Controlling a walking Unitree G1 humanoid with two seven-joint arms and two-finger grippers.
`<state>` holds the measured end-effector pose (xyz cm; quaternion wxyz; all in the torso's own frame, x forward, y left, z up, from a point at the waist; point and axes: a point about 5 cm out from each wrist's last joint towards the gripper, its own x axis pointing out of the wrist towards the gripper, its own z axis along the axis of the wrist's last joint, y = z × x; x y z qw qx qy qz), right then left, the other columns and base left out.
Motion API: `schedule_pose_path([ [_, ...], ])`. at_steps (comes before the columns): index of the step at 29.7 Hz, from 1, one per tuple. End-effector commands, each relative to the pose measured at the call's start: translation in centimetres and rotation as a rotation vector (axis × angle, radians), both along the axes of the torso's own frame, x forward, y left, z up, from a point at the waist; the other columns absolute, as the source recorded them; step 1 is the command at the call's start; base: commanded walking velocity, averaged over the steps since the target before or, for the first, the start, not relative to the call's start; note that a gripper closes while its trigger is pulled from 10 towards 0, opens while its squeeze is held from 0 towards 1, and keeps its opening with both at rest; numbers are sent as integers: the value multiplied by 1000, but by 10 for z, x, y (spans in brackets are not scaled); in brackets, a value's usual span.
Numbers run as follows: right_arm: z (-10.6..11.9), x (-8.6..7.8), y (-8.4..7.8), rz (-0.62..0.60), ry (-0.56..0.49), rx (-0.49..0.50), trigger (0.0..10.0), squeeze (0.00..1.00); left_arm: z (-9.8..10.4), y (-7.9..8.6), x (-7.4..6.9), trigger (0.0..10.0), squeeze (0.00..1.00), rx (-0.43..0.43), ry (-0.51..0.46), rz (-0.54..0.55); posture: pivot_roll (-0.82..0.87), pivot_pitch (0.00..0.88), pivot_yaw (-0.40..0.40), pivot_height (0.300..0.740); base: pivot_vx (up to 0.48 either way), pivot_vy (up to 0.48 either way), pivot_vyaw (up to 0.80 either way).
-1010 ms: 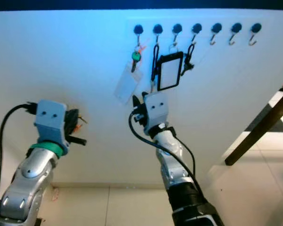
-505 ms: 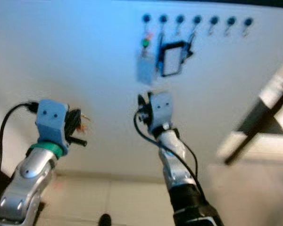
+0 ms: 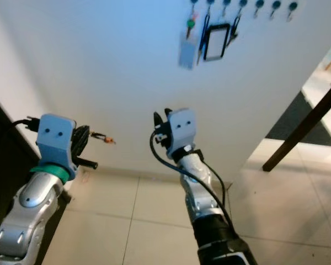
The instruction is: Hang keys on a hook
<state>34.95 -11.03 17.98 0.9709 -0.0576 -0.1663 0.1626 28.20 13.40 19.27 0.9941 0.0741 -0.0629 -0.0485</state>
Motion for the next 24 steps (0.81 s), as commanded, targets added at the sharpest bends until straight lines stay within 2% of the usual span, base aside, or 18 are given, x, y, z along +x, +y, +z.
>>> schedule_pose_path([
  [1,-1,0,-3,-13,4,11,10000,0,-1,0,-1,10000,0,9,4,-3,0,0,79,740,-461,0,0],
  [11,1,2,-6,-24,7,27,10000,0,0,1,2,10000,0,9,-2,-8,-3,0,80,740,-389,0,-43],
  [24,2,3,-11,-46,10,41,10000,0,11,1,7,10000,0,-16,-36,-44,-9,0,83,740,0,0,-785],
])
